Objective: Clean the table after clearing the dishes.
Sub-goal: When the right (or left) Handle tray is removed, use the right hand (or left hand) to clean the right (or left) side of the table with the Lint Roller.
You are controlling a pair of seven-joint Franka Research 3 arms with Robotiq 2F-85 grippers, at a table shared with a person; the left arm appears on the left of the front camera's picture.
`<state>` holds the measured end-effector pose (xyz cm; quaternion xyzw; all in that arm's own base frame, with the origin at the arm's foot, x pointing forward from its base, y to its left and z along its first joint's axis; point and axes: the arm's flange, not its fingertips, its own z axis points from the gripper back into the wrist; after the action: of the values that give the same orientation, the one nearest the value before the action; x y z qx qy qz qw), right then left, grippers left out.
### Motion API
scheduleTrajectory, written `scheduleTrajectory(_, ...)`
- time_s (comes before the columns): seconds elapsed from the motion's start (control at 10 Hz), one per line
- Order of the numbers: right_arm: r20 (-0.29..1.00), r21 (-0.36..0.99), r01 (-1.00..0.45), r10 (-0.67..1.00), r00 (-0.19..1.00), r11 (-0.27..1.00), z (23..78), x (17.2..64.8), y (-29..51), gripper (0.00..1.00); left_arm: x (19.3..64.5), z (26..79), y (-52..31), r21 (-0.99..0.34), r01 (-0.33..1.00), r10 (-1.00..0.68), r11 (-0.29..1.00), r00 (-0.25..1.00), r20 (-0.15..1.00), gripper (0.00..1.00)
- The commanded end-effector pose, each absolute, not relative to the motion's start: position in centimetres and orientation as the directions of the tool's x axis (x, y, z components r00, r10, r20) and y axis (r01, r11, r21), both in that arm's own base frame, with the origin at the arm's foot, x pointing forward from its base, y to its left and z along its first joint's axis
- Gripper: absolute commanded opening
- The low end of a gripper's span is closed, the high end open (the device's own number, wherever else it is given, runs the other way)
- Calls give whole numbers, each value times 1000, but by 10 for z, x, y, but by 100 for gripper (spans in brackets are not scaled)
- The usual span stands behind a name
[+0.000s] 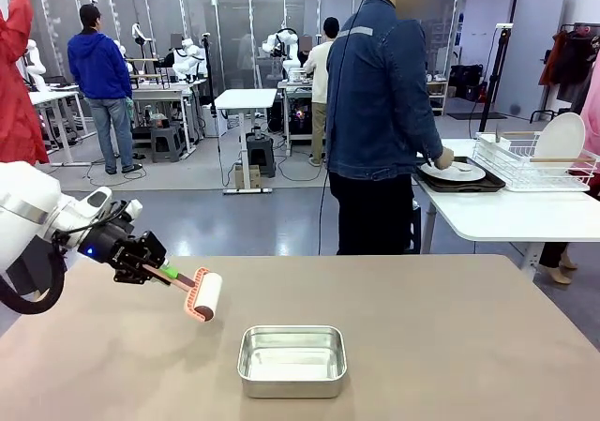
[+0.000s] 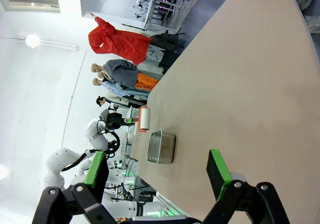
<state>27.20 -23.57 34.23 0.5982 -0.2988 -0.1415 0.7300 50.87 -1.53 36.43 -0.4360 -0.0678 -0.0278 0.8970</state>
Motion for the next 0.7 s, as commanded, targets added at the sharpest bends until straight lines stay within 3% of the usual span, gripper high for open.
scheduleTrajectory(0.0, 275, 956, -158, -569, 775, 248, 344, 271, -234, 100, 517, 353, -3, -801, 92, 33, 592, 990, 139, 21)
scheduleTrajectory(0.6, 275, 956, -158, -569, 775, 248, 344, 271, -234, 100, 541, 290, 55, -814, 70, 5, 577, 996, 90, 21)
